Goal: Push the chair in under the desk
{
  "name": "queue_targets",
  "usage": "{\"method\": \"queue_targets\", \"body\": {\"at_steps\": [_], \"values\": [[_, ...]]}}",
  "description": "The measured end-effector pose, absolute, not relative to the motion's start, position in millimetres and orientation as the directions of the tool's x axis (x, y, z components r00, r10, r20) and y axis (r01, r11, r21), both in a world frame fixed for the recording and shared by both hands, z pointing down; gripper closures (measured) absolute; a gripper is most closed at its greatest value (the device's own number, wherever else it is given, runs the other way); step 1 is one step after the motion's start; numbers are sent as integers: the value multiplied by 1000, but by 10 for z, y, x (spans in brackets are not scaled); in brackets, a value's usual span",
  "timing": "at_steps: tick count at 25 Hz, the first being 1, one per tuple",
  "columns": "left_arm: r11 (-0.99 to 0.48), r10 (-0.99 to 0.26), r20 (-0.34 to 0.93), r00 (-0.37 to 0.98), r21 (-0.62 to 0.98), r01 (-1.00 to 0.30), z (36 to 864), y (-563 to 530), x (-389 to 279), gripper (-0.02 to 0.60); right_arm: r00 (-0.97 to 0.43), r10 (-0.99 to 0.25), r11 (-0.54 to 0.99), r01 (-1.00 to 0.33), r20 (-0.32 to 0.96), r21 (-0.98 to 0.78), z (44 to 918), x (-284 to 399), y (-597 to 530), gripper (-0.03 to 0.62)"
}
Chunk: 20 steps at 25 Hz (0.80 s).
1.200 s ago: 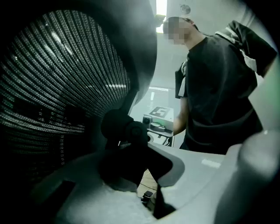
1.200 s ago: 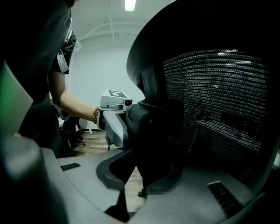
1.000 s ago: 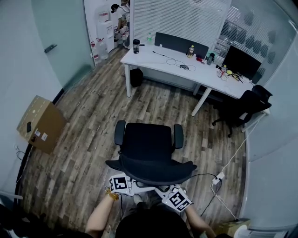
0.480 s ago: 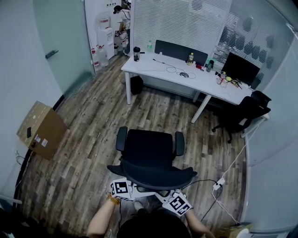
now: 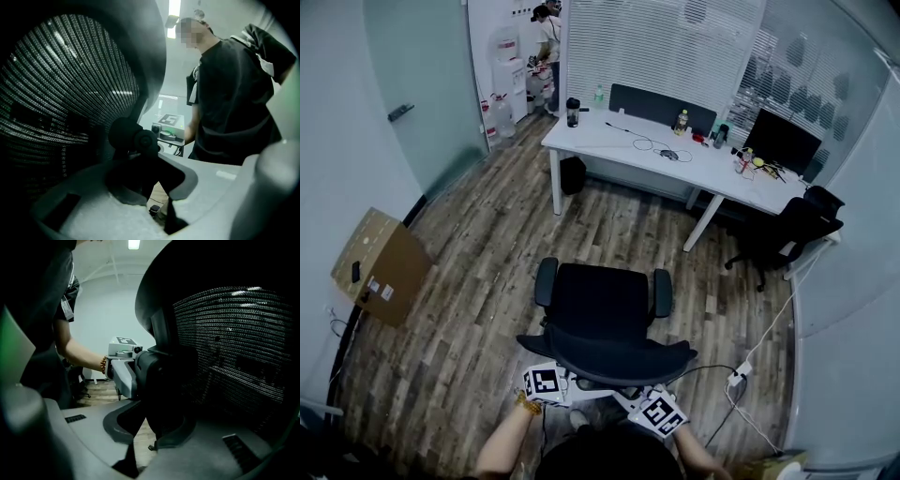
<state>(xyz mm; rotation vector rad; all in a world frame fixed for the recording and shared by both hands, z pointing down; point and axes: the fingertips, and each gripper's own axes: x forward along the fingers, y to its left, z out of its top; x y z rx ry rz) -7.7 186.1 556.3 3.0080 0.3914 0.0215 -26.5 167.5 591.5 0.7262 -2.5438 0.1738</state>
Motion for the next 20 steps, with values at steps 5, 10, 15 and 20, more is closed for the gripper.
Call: {"method": "queue_targets", "body": {"at_steps": [5, 10, 15, 20], "values": [[-955, 275, 6, 961, 115, 273, 5550, 1758, -43, 523, -733, -468, 846, -532, 494, 12, 5906, -234, 1572, 533], [-956, 275, 3, 961, 111, 273, 5551, 1631, 25, 520, -724, -472, 841, -541, 503, 10, 5917, -168, 1443, 533], [-961, 257, -3, 966, 100, 256, 5535, 1434, 77, 518, -720, -466, 845, -534, 514, 18, 5894, -130, 1255, 533], [-972, 208, -3, 978, 110, 207, 5545, 1246, 153, 512, -728, -435, 866, -499, 530, 25, 5894, -78, 1093, 537]]}}
